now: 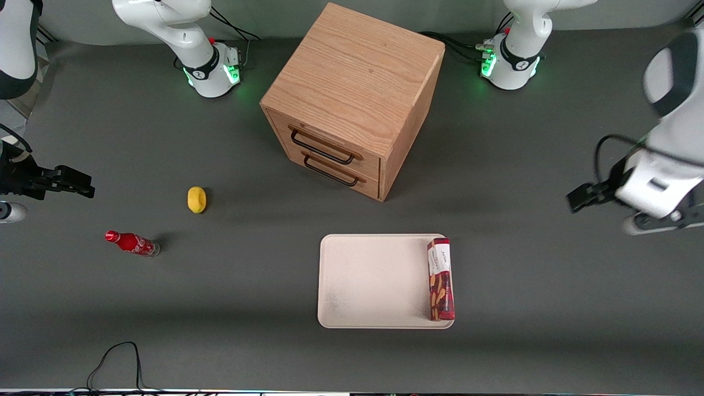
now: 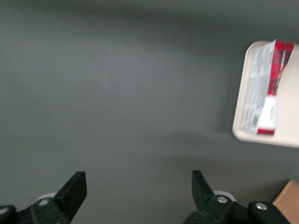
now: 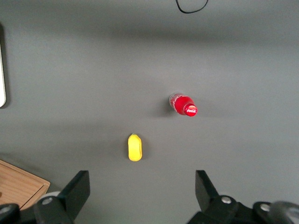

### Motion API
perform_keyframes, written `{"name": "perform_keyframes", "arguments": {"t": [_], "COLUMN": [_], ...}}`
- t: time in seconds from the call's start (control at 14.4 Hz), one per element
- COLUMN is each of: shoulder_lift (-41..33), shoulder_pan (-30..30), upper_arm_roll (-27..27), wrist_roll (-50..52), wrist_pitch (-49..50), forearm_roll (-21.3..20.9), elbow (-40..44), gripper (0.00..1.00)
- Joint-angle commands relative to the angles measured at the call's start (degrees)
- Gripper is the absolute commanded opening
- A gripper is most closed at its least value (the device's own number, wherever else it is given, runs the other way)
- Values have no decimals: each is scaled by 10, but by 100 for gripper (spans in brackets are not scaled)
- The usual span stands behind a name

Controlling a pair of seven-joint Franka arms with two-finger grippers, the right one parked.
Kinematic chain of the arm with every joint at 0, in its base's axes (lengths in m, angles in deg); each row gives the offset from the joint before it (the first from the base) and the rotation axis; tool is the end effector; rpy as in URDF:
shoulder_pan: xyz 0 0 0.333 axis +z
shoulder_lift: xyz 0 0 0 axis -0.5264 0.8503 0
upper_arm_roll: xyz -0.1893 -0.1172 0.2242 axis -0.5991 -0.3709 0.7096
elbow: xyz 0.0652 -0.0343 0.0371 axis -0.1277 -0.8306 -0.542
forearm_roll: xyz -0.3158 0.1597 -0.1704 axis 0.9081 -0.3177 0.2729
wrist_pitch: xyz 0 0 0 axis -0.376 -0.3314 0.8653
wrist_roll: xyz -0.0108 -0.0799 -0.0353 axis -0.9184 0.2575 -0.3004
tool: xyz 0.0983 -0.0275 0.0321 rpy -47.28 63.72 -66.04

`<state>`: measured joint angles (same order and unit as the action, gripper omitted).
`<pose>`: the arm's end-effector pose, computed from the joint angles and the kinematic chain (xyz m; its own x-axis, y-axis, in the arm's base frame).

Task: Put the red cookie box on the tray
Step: 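Lower the box onto the tray, open the left gripper, withdraw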

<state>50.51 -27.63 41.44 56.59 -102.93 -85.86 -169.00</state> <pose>0.5937 -0.0383 0.5616 0.9940 0.1056 0.0283 0.1070 -0.9928 -0.0534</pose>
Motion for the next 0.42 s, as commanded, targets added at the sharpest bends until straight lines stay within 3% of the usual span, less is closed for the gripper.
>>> {"name": "perform_keyframes", "arguments": {"t": [0.0,0.35], "shoulder_lift": [-57,-91], "shoulder_pan": [5,2], "upper_arm_roll": [26,29], "wrist_roll": [-59,-79], "wrist_pitch": [33,84], "forearm_roll": [29,31], "elbow": [-28,-26], "gripper": [100,100]}}
